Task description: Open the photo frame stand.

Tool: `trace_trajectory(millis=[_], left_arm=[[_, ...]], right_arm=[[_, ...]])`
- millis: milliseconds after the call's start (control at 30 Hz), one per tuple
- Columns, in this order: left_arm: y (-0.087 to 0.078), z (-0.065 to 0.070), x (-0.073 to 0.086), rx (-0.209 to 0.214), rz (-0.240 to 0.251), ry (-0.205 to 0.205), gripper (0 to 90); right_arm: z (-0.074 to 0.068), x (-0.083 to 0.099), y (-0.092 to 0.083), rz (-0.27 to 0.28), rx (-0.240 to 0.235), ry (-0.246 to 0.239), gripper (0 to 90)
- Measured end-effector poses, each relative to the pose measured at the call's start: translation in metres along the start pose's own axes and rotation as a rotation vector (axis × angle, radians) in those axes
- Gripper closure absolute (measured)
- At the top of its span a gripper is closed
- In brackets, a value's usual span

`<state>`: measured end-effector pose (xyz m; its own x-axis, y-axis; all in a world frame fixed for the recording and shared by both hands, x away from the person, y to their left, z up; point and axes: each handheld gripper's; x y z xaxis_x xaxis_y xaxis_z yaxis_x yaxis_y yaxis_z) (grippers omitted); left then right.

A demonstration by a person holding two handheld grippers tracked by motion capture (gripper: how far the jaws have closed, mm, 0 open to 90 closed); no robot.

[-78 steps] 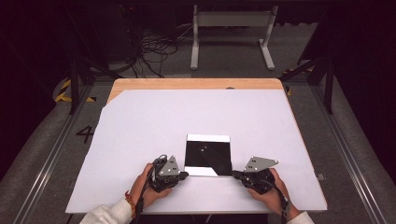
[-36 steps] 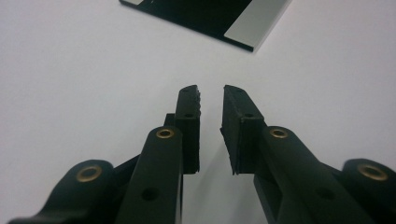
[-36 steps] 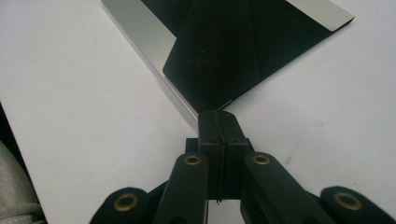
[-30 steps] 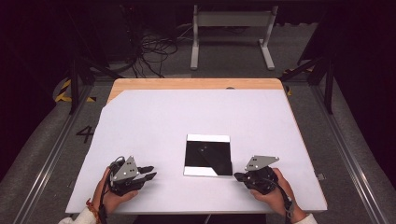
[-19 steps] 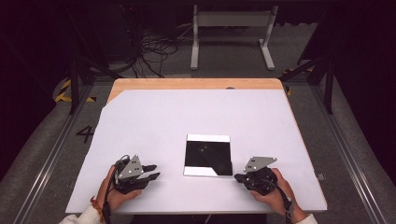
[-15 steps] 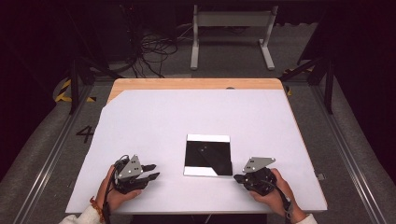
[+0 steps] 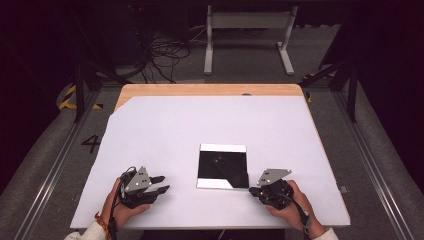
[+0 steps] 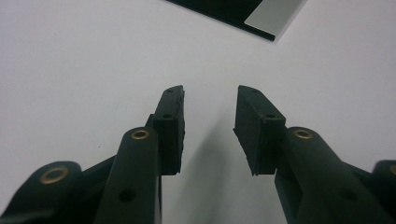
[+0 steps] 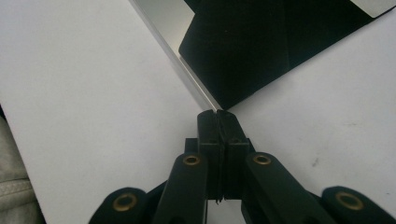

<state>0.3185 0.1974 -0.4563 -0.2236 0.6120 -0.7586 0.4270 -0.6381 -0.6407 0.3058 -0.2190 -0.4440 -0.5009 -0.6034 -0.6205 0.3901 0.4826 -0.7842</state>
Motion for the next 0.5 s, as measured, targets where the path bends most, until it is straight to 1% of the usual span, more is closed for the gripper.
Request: trace_trajectory(millis=[167, 267, 433, 467, 500], left_arm=[[0.003, -0.0006, -0.0016, -0.003, -0.003, -0.006, 60.4], [0.0047, -0.0004, -0.0031, -0.004, -0.009, 0.003, 59.5], [0.0054, 0.0005, -0.0045, -0.004, -0.004, 0.001, 54.2], [0.006, 0.0012, -0.0049, -0.017, -0.009, 0.001, 51.5], [0.006, 0.0012, -0.0049, -0.017, -0.009, 0.001, 50.0]], right_arm=[[-0.0003, 0.0006, -0.0003, 0.003, 0.003, 0.003, 89.7], [-0.0008, 0.0005, -0.0005, 0.001, 0.009, 0.006, 89.4], [-0.0014, 0.0013, -0.0005, 0.004, 0.014, 0.007, 89.1], [-0.0027, 0.0009, -0.0003, 0.002, 0.021, 0.009, 88.9], [-0.0027, 0.0009, -0.0003, 0.002, 0.021, 0.009, 88.9]])
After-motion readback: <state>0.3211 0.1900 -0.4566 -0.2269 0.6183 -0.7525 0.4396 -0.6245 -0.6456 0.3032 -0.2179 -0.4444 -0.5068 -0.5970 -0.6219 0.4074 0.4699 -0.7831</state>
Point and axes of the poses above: each handheld gripper's, and its own axes: y roughly forward along the jaws, x roughly out of its underside, z roughly to its right, and after that the axes turned 4 degrees about y, right-handed
